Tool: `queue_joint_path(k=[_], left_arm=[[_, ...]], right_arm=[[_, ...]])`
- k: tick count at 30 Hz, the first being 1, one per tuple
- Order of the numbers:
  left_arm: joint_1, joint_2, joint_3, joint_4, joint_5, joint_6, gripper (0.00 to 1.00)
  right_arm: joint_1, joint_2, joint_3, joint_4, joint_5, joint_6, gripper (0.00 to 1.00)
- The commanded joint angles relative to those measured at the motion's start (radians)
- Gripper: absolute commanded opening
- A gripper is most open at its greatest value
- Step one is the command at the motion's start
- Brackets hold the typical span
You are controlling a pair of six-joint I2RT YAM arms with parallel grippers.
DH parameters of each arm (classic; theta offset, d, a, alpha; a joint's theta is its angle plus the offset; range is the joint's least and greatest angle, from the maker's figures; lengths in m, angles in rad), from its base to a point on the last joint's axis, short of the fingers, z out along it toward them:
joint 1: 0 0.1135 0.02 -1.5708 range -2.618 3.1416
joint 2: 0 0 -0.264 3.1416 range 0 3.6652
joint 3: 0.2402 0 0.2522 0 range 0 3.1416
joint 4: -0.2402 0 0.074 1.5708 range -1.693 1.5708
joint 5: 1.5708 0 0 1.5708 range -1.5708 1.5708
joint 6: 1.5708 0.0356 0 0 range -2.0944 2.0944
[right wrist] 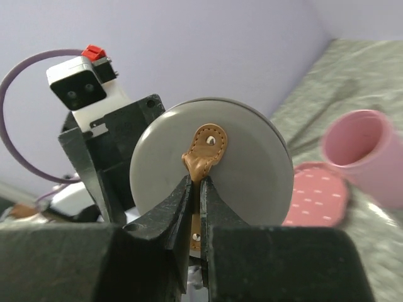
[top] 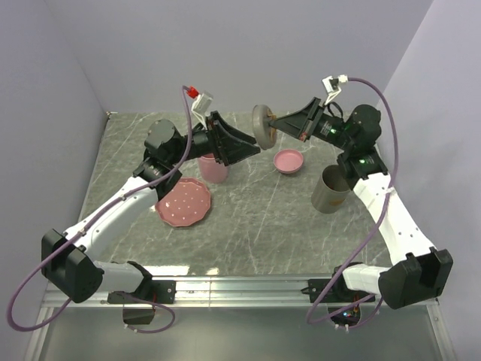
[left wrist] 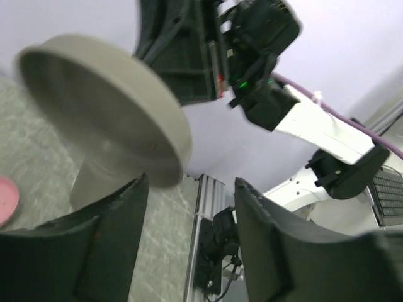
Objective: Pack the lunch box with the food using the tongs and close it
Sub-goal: Pass the lid of the lunch box from the left arm to the right, then put the lid back on the lunch box
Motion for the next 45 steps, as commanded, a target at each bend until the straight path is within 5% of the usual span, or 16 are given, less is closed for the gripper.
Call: queue_joint_path(k=[1, 6, 13, 24, 31, 45], left_arm=[[0.041, -0.057, 0.06, -0.119, 0.018, 0.074, 0.64], [0.098, -0.075, 0.115, -0.326, 0.026, 0.18, 0.82], [0.108, -0.01, 0.313, -0.843, -0.031, 0.491, 0.94], [0.109, 0.069, 0.416, -1.054, -0.192, 0.652, 0.99], [0.108, 0.017, 0.34, -0.99, -0.156, 0.66, 0.99], [0.108, -0.012, 0.319, -0.951, -0.089, 0.674, 1.0]], right_arm=[[-0.063, -0.063, 0.084, -0.156, -0.009, -0.174, 0.0], [-0.128, -0.083, 0.205, -0.645, 0.076, -0.576, 0.0], [-0.247, -0.067, 0.326, -1.079, 0.227, -0.916, 0.0], [-0.372, 0.098, 0.506, -1.502, 0.376, -1.189, 0.0], [-0.393, 0.151, 0.488, -1.541, 0.481, -1.235, 0.0], [-0.404, 0.102, 0.248, -1.247, 0.463, -1.216, 0.0]])
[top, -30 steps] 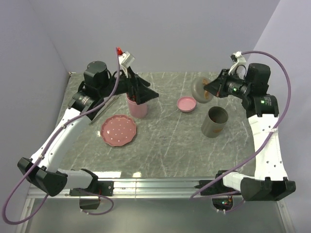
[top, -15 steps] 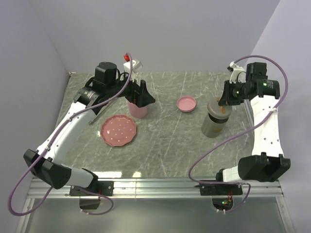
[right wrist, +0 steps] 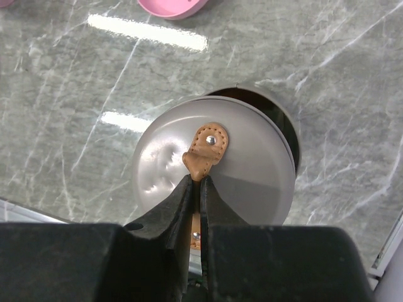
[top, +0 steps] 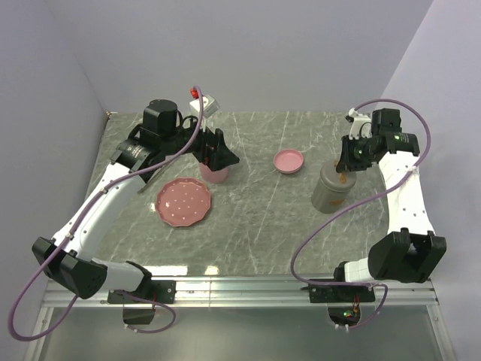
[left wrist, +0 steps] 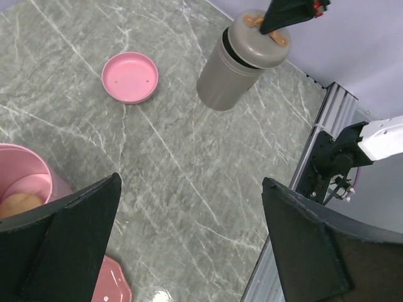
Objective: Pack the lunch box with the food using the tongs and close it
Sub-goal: Put the lid back on the lunch box
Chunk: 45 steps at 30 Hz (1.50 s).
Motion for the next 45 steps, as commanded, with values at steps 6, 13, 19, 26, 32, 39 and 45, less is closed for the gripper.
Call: queue_joint_path(k=[6, 13, 19, 26, 32, 39, 45], left_arm=[[0.002, -0.033, 0.006, 0.043, 0.05, 0.02, 0.99], [0.002, -0.027, 0.012, 0.049, 0.061, 0.024, 0.99], [0.002, -0.023, 0.015, 0.049, 0.07, 0.026, 1.0], [0.002, -0.017, 0.015, 0.048, 0.074, 0.031, 0.99], [0.002, -0.013, 0.015, 0.048, 0.071, 0.034, 0.99], [0.002, -0.012, 0.01, 0.051, 0.077, 0.034, 0.99], [0.002, -0.013, 0.01, 0.049, 0.074, 0.035, 0.99]], right_arm=[[-0.017, -0.053, -0.045, 0.141, 0.001, -0.02, 0.0], [-0.031, -0.037, -0.076, 0.153, 0.004, -0.019, 0.0], [-0.042, -0.039, -0.1, 0.173, -0.008, -0.022, 0.0], [-0.048, -0.03, -0.122, 0.188, -0.016, -0.022, 0.0], [-0.05, -0.027, -0.12, 0.175, -0.04, -0.02, 0.0], [-0.051, -0.023, -0.134, 0.173, -0.054, -0.014, 0.0], [-0.053, -0.022, -0.151, 0.185, -0.039, -0.016, 0.0]])
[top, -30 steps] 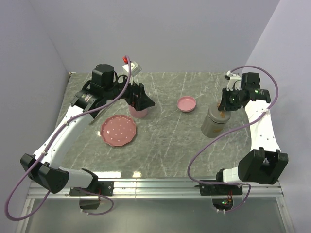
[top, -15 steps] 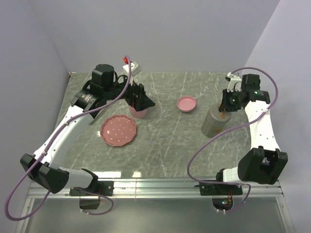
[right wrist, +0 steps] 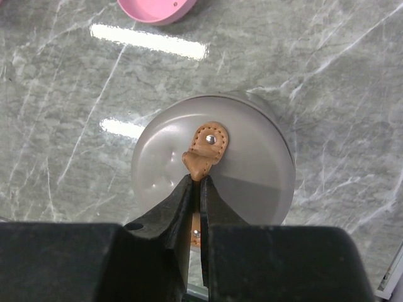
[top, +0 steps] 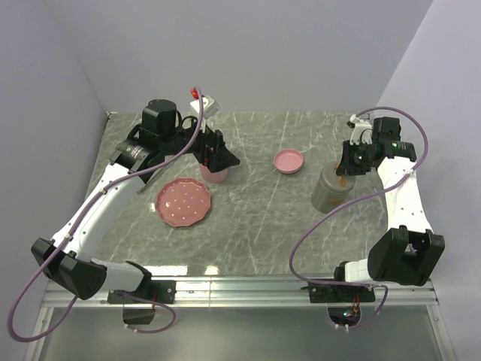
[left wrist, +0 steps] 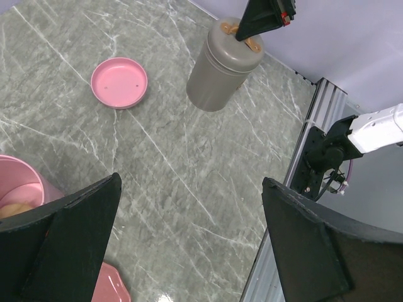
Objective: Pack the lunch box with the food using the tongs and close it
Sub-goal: Put the lid back on the lunch box
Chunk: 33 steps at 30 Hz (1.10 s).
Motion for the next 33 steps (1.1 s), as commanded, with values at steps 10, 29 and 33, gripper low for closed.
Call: queue_joint_path(k=[10, 29, 33], left_arm=[[0.002, -0.004, 0.007, 0.038, 0.027, 0.018, 0.99], [0.002, -0.002, 0.009, 0.032, 0.03, 0.019, 0.99], [0.002, -0.004, 0.012, 0.03, 0.032, 0.019, 1.0]], right_arm=[[-0.019, 0.01, -0.026, 0.045, -0.01, -0.005, 0.0], [-0.021, 0.016, -0.097, 0.056, -0.03, 0.002, 0.0], [-0.031, 0.022, -0.103, 0.047, -0.039, -0.002, 0.0]])
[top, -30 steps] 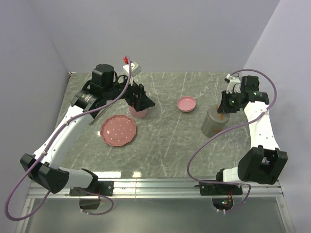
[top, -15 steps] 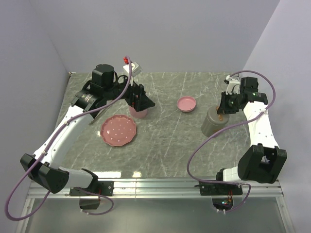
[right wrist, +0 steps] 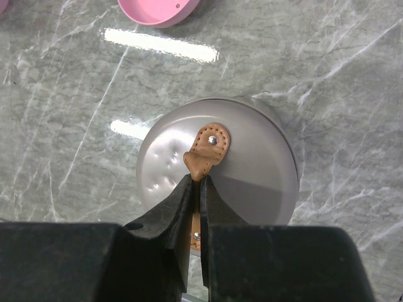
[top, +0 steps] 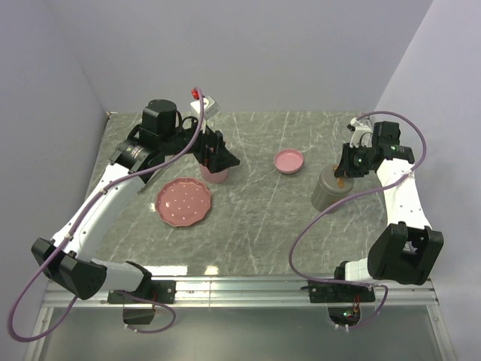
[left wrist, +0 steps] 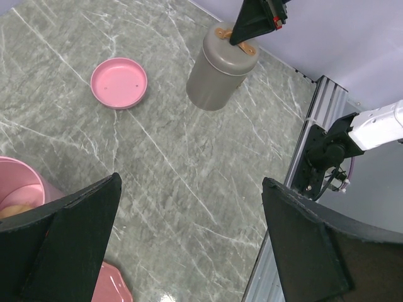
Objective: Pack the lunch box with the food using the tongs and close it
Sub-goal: Put the lid back on the lunch box
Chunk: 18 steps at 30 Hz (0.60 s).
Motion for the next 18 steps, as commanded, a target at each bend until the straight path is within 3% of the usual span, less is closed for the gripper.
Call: queue_joint_path(k=[1, 3, 7, 18], left_arm=[[0.002, -0.004, 0.014, 0.029, 0.028, 0.009, 0.99], [0.002, -0.005, 0.012, 0.027, 0.029, 0.011, 0.99], [0.002, -0.007, 0.011, 0.027, 0.031, 0.011, 0.99], [0.002, -0.009, 0.014, 0.027, 0.039, 0.015, 0.99]], right_arm=[[-0.011, 0.01, -0.035, -0.022, 0.005, -0.003, 0.0], [-0.012, 0.011, -0.032, -0.027, 0.001, -0.008, 0.04], [-0.014, 0.008, -0.012, -0.044, -0.011, -0.008, 0.23], [-0.015, -0.007, 0.066, -0.088, 0.004, -0.014, 0.42]])
